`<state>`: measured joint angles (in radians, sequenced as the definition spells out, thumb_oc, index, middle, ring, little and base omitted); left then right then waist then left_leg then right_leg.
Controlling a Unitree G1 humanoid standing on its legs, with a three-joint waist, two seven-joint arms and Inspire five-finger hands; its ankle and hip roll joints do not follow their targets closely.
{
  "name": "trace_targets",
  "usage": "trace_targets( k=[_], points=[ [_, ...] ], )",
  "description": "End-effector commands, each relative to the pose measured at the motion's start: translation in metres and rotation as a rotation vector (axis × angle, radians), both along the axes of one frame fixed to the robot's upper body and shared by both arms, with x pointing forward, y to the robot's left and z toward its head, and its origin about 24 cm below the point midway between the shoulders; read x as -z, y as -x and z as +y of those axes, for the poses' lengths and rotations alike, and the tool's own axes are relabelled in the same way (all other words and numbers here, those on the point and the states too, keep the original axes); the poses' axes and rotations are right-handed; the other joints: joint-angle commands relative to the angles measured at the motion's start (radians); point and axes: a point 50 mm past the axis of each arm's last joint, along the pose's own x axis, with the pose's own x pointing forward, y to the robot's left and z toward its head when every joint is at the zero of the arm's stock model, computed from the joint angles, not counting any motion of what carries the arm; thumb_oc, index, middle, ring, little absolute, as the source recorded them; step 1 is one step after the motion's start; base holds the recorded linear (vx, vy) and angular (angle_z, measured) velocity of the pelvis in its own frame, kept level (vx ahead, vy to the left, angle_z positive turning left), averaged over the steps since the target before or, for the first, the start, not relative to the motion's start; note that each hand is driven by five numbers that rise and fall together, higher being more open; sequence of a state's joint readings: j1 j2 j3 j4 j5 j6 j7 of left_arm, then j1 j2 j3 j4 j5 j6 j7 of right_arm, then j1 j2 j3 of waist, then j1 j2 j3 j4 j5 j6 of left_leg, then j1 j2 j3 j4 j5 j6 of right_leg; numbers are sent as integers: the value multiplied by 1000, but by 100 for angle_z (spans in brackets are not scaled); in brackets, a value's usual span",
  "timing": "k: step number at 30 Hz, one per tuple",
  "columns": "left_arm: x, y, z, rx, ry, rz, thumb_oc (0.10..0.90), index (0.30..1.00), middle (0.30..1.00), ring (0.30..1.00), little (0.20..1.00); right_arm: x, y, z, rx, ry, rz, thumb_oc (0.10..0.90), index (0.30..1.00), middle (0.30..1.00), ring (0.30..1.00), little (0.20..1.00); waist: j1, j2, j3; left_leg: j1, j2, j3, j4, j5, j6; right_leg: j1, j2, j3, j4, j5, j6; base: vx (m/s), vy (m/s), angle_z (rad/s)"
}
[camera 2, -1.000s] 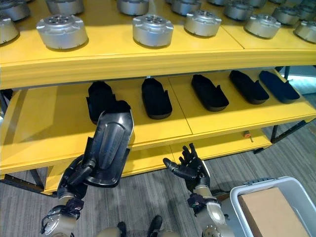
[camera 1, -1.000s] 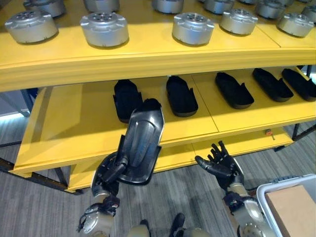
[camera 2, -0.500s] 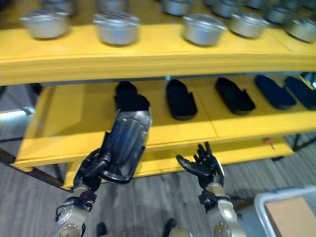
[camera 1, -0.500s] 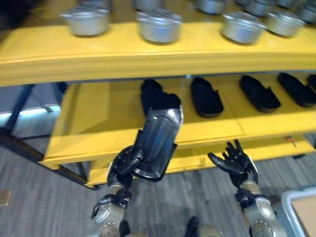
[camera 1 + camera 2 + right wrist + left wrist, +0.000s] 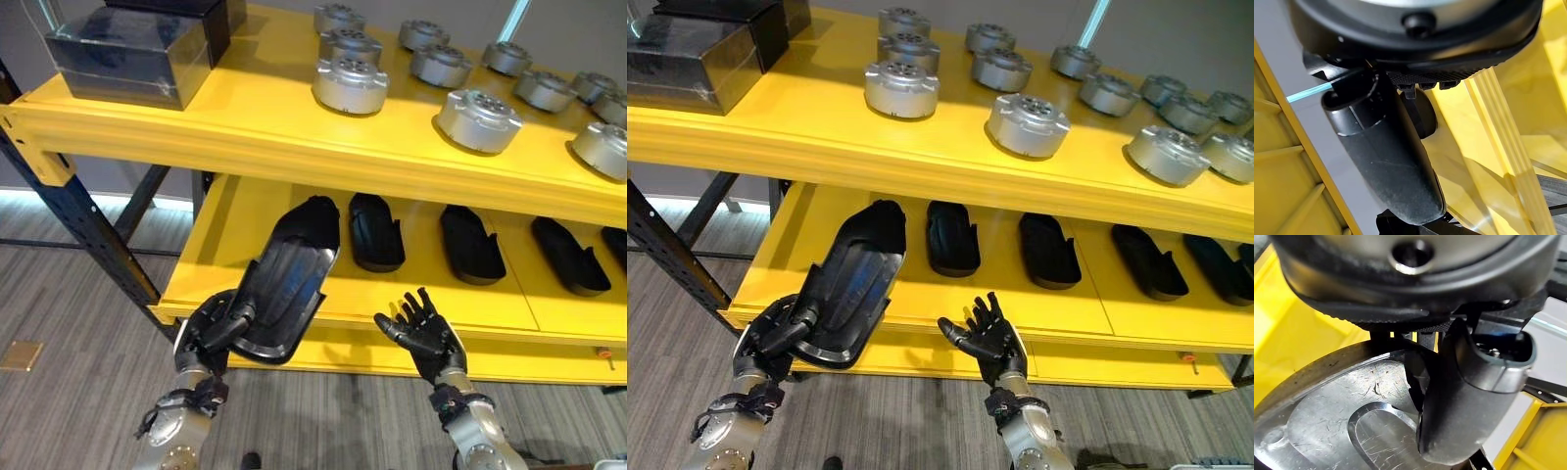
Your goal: Move parts from the plastic box to the shelf.
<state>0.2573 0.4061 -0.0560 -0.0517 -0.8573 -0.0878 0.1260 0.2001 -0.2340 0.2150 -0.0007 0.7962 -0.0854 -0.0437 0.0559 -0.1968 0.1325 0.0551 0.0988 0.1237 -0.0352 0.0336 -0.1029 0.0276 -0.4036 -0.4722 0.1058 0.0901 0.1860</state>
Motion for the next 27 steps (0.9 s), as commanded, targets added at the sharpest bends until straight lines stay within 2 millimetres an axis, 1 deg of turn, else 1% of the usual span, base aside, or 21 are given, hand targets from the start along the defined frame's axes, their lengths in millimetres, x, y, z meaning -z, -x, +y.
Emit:
trace_targets(
  k=[1,4,7,8,10,11,12,13,16,17,18,19,20,21,22,23,27],
  points=[
    [-56,-17,-12,20,32,-326,400,300,300,300,300,-44,-15,-13,20,17,-237,900,1000,1000,1000,1000,-6,23,-37,27,32,-11,-52,-51,63,18,-51,25,46,82,76,36,44,-4],
    [-55,-21,-9,-19,52,-325,400,300,300,300,300,-42,-14,-10,4,14,-226,900,1000,1000,1000,1000,-9,17,-39,28,29,-7,-52,-52,63,18,-52,24,46,95,76,12,10,0],
    [-60,-25,-7,-37,42,-344,400,300,300,300,300,-42,-13,-8,-8,12,-223,900,1000,1000,1000,1000,-11,14,-35,30,29,-4,-52,-52,63,16,-50,27,45,99,76,29,0,-3],
    [-64,-30,-2,-79,26,-365,400,300,300,300,300,-41,-11,-7,-21,9,-217,900,1000,1000,1000,1000,-14,9,-29,29,34,-1,-52,-51,59,15,-47,27,42,97,76,0,0,0],
    [-70,-36,1,-108,20,-390,400,300,300,300,300,-42,-10,-6,-35,12,-221,900,1000,1000,1000,1000,-16,3,-21,28,39,3,-52,-49,54,14,-42,27,38,93,75,28,-27,-4],
    [-80,-42,4,-132,-3,-429,400,300,300,300,300,-44,-10,-4,-51,13,-231,900,1000,1000,1000,1000,-16,1,-9,28,47,7,-52,-46,49,10,-36,29,41,87,73,3,-22,-6],
    [-80,-42,4,-132,-3,-430,400,300,300,300,300,-44,-10,-4,-50,13,-231,900,1000,1000,1000,1000,-17,-1,-10,25,45,5,-52,-45,50,10,-38,28,38,89,73,-35,-43,-4],
    [-92,-50,6,-162,-8,-479,400,300,300,300,300,-46,-9,-3,-72,16,-240,900,1000,1000,1000,1000,-20,-8,9,13,56,7,-52,-35,44,-4,-33,29,42,81,70,-54,-51,-1],
    [-111,-62,9,-218,-20,-552,400,300,300,300,300,-49,-9,1,-104,15,-252,900,1000,1000,1000,1000,-18,-20,41,-4,75,12,-52,-20,31,-17,-20,23,39,59,63,-48,-66,-3],
    [-122,-67,9,-232,-21,-591,400,300,300,300,300,-51,-9,3,-115,15,-258,900,1000,1000,1000,1000,-16,-23,56,-8,83,16,-52,-16,24,-20,-14,21,36,54,60,-29,-42,-7],
    [-122,-67,9,-231,-21,-592,400,300,300,300,300,-51,-10,3,-115,15,-259,900,1000,1000,1000,1000,-16,-23,57,-7,83,16,-52,-16,24,-19,-14,21,35,54,60,-70,-62,-9],
    [-139,-75,8,-254,-18,-651,400,300,300,300,300,-53,-12,7,-131,14,-269,900,1000,1000,1000,1000,-17,-30,79,-22,92,16,-52,-6,16,-29,-6,19,29,45,56,-48,-35,-11],
    [-139,-75,8,-254,-18,-651,400,300,300,300,300,-53,-12,7,-130,14,-270,900,1000,1000,1000,1000,-17,-30,80,-22,92,16,-52,-6,16,-29,-6,19,29,45,56,-66,-44,-3],
    [-144,-77,8,-264,-18,-672,400,300,300,300,300,-53,-13,8,-134,10,-271,900,1000,1000,1000,1000,-19,-34,85,-32,93,16,-52,-1,14,-33,-5,16,24,45,55,0,0,0],
    [-150,-79,7,-271,-18,-693,400,300,300,300,300,-54,-13,10,-140,8,-275,900,1000,1000,1000,1000,-19,-34,93,-33,100,19,-52,1,10,-37,-1,17,26,39,53,-48,-47,-2],
    [-162,-84,6,-284,-20,-734,400,300,300,300,300,-55,-14,12,-151,5,-282,900,1000,1000,1000,1000,-20,-40,104,-37,104,22,-52,3,7,-40,2,14,25,32,51,-30,-48,-6],
    [-184,-89,4,-299,-30,-805,400,300,300,300,300,-54,-13,15,-178,11,-278,900,1000,1000,1000,1000,-26,-43,125,-34,105,25,-52,2,3,-38,6,12,22,22,48,-10,-16,-3]
  ],
)
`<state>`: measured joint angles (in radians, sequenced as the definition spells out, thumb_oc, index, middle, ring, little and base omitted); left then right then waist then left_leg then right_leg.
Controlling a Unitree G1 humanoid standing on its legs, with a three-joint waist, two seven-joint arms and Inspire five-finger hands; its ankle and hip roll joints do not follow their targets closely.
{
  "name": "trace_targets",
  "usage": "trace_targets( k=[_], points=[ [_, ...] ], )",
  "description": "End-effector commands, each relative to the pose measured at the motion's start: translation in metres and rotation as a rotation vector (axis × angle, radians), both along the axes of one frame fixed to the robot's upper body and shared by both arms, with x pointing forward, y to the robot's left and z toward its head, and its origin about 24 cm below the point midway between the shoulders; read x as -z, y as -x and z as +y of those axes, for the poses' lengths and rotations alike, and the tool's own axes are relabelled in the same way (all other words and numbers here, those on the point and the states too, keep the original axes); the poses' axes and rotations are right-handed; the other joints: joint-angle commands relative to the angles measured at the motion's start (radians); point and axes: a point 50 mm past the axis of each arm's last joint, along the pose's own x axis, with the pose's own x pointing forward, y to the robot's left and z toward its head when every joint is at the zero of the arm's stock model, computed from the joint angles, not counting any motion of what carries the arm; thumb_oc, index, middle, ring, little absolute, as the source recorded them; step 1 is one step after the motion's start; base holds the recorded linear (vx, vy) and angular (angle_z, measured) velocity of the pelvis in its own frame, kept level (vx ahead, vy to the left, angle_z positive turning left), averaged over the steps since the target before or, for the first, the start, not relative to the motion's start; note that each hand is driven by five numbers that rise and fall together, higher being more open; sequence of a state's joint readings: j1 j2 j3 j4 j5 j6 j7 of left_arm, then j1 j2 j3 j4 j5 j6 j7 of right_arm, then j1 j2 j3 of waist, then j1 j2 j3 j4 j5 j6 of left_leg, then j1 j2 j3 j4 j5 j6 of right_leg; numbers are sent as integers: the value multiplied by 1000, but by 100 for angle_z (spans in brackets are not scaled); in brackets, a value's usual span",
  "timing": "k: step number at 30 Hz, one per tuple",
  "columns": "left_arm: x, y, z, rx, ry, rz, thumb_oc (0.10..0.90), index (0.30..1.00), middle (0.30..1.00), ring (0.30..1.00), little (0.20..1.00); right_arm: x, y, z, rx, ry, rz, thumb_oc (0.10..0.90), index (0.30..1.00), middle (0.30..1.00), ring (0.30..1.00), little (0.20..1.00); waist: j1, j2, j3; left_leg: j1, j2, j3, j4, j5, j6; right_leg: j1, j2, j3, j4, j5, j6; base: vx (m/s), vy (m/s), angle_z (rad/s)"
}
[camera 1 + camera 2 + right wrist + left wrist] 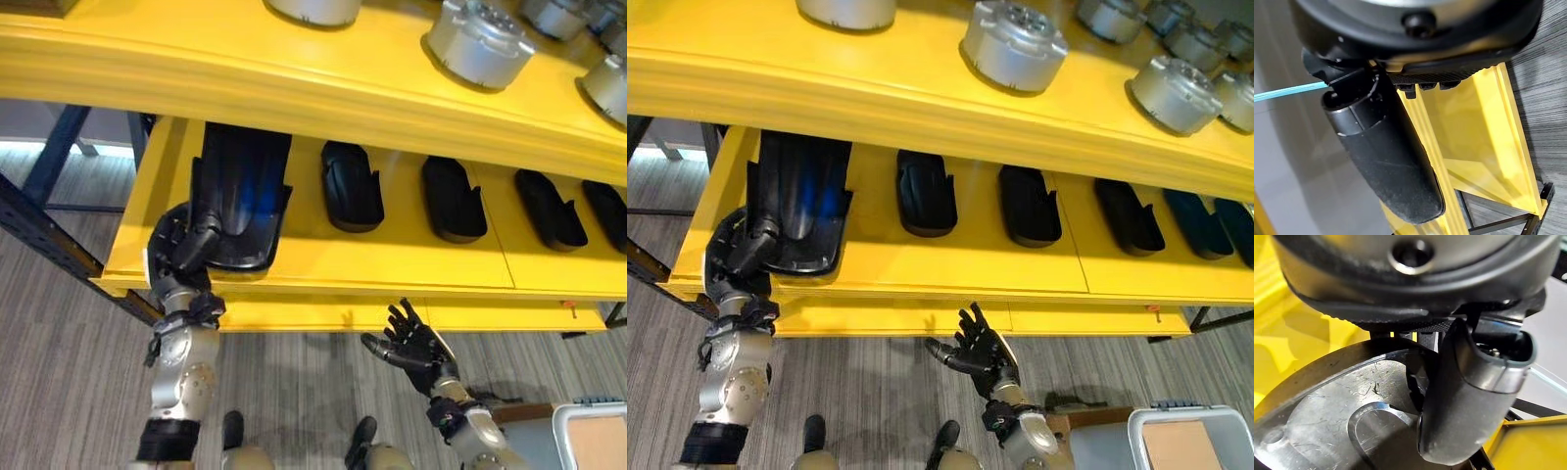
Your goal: Move parts from the plastic box to the shelf.
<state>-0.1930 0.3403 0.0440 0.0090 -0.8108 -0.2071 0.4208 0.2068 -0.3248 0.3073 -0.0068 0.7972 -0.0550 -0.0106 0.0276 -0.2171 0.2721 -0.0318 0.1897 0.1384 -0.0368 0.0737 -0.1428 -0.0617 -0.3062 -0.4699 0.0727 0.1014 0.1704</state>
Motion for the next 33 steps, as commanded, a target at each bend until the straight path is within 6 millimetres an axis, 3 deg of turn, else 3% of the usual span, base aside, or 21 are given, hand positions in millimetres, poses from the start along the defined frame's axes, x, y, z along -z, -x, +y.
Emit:
trace_targets(
  k=[1,5,14,20,25,30,31,33],
  points=[
    [-93,-5,-1,-34,-151,-416,400,300,300,300,300,-59,-21,8,-45,-68,-307,900,1000,1000,1000,1000,0,-23,-10,54,14,12,-50,-38,43,53,-91,10,55,8,62,0,0,0],
    [-102,-8,6,-65,-172,-429,400,300,300,300,300,-58,-19,10,-63,-65,-301,900,1000,1000,1000,1000,-2,-23,1,62,14,18,-50,-40,41,59,-91,10,53,5,61,0,0,0],
    [-109,-23,41,-197,-258,-329,400,300,300,300,300,-56,-15,10,-105,-52,-292,900,1000,1000,1000,1000,-16,-23,51,83,15,39,-50,-38,34,57,-95,27,58,-2,57,-15,0,-6],
    [-121,-32,71,-296,-281,-265,400,300,300,300,300,-53,-13,12,-130,-47,-279,900,1000,1000,1000,1000,-22,-40,96,59,23,42,-40,-26,29,33,-91,39,61,5,56,-35,-16,-2],
    [-129,-32,84,-337,-287,-252,400,300,300,300,300,-52,-12,14,-143,-50,-275,900,1000,1000,1000,1000,-20,-50,117,26,30,33,-5,-30,27,16,-89,43,67,4,52,-40,-18,0],
    [-133,-34,90,-359,-257,-248,400,300,300,300,300,-54,-12,15,-160,-46,-283,900,1000,1000,1000,1000,-16,-68,151,-95,43,-11,146,-61,26,-26,-99,44,122,-16,37,-83,-34,3],
    [-136,-37,91,-357,-233,-256,400,300,300,300,300,-55,-13,14,-166,-39,-289,900,1000,1000,1000,1000,-20,-65,153,-147,59,-37,210,-95,14,-47,-98,54,163,-44,45,-43,-41,12],
    [-141,-39,90,-350,-216,-269,400,300,300,300,300,-57,-13,11,-167,-35,-295,900,1000,1000,1000,1000,-26,-64,152,-208,65,-55,265,-107,11,-81,-105,54,199,-56,41,-92,-20,15]
  ],
)
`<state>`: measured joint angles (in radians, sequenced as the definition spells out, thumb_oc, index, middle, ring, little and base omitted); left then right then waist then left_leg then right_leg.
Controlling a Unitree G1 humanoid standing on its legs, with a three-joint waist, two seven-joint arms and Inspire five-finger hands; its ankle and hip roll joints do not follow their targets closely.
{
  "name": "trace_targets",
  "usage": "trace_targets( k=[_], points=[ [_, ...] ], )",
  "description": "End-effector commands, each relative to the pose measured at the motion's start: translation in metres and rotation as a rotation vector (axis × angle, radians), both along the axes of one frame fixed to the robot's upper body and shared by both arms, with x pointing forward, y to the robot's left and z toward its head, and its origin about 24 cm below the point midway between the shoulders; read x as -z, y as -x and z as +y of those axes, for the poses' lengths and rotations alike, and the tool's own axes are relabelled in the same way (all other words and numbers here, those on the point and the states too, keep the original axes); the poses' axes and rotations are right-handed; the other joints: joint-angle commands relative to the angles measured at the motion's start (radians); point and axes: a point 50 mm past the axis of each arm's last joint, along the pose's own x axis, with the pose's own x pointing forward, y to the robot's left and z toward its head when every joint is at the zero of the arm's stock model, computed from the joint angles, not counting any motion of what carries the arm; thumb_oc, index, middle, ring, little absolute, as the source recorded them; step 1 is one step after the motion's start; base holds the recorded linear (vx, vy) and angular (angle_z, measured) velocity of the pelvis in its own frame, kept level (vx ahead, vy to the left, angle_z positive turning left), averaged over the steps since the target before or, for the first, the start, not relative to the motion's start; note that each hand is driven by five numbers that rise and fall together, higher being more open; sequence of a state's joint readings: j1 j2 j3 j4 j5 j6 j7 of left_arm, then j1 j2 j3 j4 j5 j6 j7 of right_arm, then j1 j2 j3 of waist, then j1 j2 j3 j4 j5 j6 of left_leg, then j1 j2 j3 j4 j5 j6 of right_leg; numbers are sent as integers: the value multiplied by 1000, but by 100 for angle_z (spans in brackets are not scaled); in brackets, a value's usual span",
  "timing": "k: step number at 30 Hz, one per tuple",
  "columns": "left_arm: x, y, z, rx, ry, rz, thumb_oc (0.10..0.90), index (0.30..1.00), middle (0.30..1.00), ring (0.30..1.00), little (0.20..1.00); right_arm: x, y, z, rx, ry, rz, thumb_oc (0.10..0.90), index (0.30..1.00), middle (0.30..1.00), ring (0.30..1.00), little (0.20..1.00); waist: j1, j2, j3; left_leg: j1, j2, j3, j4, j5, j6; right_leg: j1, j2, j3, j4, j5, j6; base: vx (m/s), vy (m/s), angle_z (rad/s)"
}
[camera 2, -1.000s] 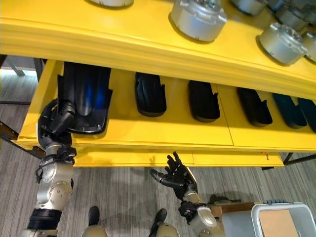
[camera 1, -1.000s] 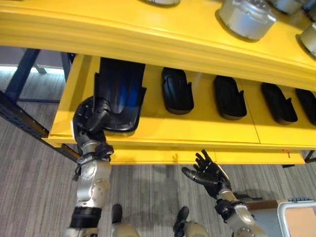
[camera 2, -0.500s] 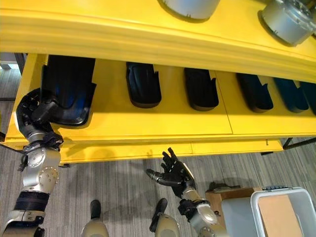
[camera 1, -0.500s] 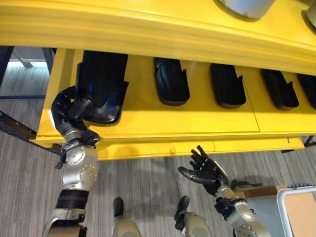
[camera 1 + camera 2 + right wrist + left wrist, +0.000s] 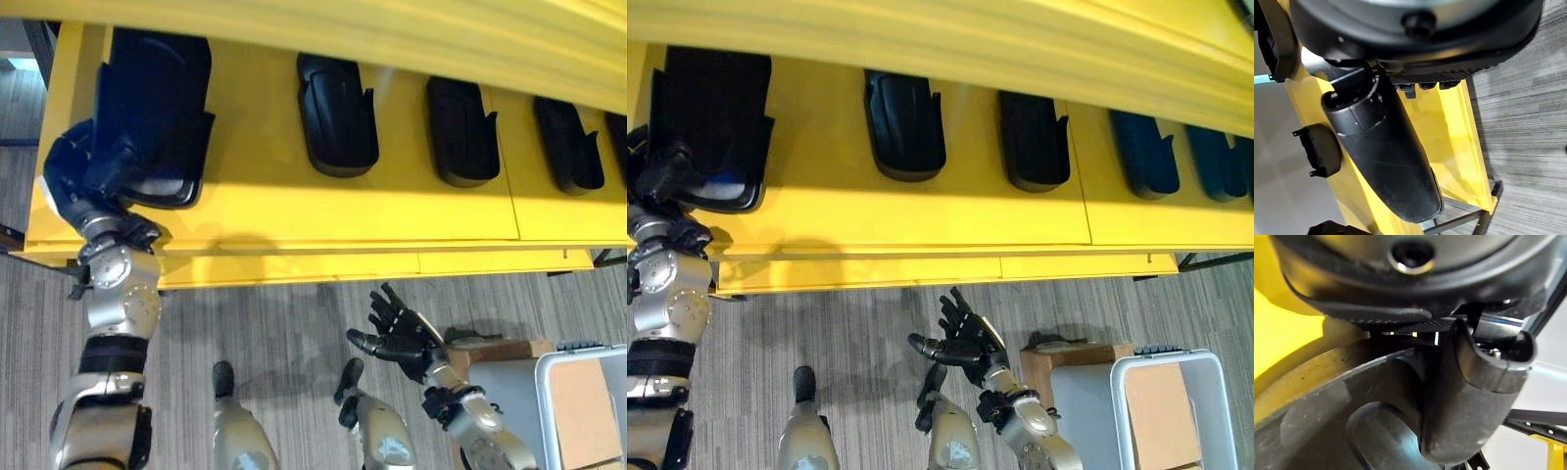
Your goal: Move parts from the plastic box to the shelf.
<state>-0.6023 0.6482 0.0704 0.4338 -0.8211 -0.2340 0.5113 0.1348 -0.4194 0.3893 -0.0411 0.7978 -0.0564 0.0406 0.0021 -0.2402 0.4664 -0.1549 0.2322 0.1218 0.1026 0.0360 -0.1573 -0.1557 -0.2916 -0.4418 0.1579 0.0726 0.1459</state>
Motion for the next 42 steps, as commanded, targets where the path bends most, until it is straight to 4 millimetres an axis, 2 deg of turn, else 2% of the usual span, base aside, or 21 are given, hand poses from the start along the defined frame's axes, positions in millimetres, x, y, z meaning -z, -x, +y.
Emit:
trace_targets(
  k=[1,7,12,24,32,42],
  points=[
    [-58,7,13,-41,-74,-212,400,300,300,300,300,-40,-1,1,-13,-97,-195,900,1000,1000,1000,1000,-6,-38,-50,-122,26,-48,156,-76,25,-9,-121,25,130,-32,66,-132,-5,16],
    [-75,2,21,-63,-77,-210,400,300,300,300,300,-38,0,-3,-15,-92,-179,900,1000,1000,1000,1000,-22,-25,-87,-236,37,-79,214,-90,29,-86,-109,14,164,-39,69,-47,5,14],
    [-86,-2,26,-80,-103,-180,400,300,300,300,300,-38,2,-3,-29,-94,-172,900,1000,1000,1000,1000,-25,-25,-96,-268,38,-88,223,-92,33,-102,-101,5,160,-35,70,-1,2,2],
    [-87,-8,28,-87,-96,-142,400,300,300,300,300,-39,3,-3,-40,-101,-179,900,1000,1000,1000,1000,-31,-34,-93,-295,36,-87,246,-104,40,-113,-92,4,149,-24,67,1,4,2],
    [-94,-14,12,-52,-131,-159,400,300,300,300,300,-42,2,-6,-33,-92,-194,900,1000,1000,1000,1000,-38,-27,-94,-313,34,-80,261,-112,46,-123,-92,8,137,-17,68,9,16,-3],
    [-86,-19,-9,14,-92,-190,400,300,300,300,300,-44,1,-7,-31,-80,-202,900,1000,1000,1000,1000,-47,-16,-99,-326,30,-73,282,-121,49,-140,-93,25,143,-21,63,4,15,-6]
  ],
)
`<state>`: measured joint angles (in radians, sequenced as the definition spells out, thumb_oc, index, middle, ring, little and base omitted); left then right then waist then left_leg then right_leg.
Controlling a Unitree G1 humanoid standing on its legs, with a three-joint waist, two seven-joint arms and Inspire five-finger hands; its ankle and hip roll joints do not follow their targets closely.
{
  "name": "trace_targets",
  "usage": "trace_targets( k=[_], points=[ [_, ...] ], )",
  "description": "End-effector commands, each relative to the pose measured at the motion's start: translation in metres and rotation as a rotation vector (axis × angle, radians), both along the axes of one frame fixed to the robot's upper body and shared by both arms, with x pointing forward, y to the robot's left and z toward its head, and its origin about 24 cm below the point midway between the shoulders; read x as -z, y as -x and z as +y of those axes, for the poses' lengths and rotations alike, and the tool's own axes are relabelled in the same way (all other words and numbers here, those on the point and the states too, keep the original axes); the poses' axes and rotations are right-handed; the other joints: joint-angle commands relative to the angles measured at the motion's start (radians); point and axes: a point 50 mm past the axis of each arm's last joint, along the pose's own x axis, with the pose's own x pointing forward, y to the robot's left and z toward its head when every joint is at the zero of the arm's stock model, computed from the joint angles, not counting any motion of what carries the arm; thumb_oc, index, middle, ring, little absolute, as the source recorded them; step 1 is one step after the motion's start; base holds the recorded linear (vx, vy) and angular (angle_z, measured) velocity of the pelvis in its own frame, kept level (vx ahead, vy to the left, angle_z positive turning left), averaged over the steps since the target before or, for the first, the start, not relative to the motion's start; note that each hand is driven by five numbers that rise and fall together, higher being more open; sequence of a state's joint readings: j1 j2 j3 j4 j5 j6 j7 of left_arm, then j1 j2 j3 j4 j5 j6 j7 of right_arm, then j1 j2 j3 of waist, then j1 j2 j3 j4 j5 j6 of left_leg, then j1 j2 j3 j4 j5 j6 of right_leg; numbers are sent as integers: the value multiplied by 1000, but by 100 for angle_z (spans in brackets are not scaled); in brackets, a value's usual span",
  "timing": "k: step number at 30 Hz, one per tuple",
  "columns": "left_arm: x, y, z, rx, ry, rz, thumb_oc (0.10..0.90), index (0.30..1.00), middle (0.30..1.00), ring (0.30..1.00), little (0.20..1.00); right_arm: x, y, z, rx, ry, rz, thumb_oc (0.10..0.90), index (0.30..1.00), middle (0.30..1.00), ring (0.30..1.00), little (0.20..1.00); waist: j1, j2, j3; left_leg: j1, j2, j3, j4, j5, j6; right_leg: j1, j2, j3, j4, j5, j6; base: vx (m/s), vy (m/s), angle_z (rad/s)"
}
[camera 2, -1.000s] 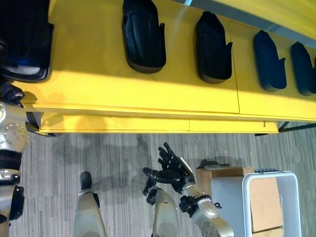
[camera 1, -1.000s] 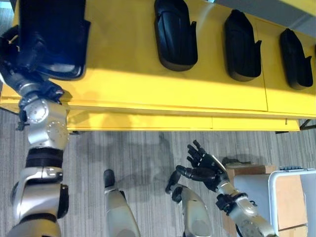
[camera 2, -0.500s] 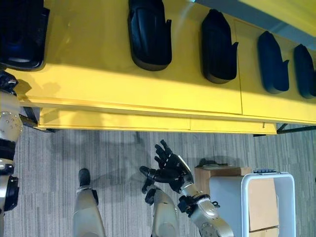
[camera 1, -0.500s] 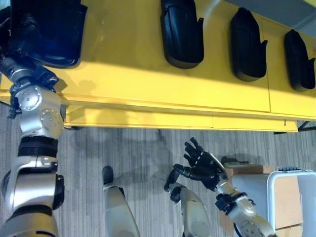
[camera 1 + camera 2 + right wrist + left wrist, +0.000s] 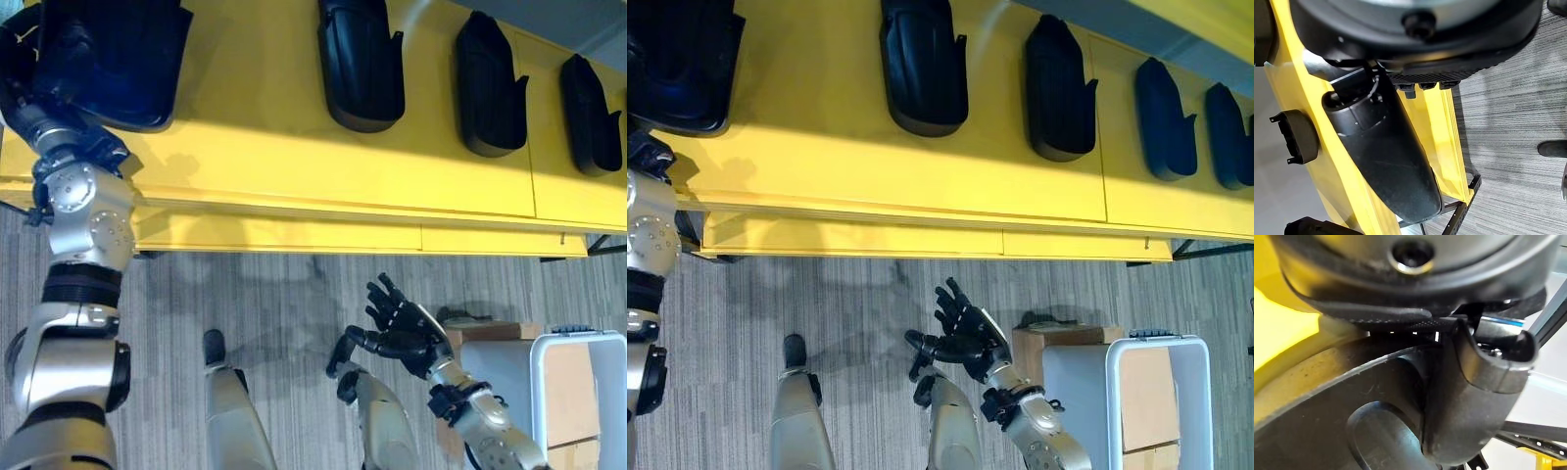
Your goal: Move parts from the plastic box to the shelf.
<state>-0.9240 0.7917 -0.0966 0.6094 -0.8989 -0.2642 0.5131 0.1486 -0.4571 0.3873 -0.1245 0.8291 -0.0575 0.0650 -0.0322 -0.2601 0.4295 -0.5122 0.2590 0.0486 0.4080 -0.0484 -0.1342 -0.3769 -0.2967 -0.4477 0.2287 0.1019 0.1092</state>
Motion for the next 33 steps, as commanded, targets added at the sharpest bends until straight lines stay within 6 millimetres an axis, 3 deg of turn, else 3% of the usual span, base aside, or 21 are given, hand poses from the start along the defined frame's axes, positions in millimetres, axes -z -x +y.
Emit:
trace_targets(
  k=[1,14,33],
  points=[
    [1,0,-10,23,-2,-51,400,300,300,300,300,-29,-1,-8,14,-51,-143,900,1000,1000,1000,1000,-14,4,-64,32,4,1,-24,-37,26,81,-88,32,71,-51,99,0,0,0],
    [5,0,-19,55,53,-88,400,300,300,300,300,-30,-2,-11,12,-18,-152,900,1000,1000,1000,1000,-22,9,-76,22,3,2,-20,-38,26,68,-87,40,75,-52,98,-2,2,-2],
    [2,16,-3,-16,187,-201,400,300,300,300,300,-29,-1,-8,7,-17,-146,900,1000,1000,1000,1000,-11,-6,-84,27,-1,1,-18,-42,28,71,-91,47,77,-45,100,0,0,0]
  ],
)
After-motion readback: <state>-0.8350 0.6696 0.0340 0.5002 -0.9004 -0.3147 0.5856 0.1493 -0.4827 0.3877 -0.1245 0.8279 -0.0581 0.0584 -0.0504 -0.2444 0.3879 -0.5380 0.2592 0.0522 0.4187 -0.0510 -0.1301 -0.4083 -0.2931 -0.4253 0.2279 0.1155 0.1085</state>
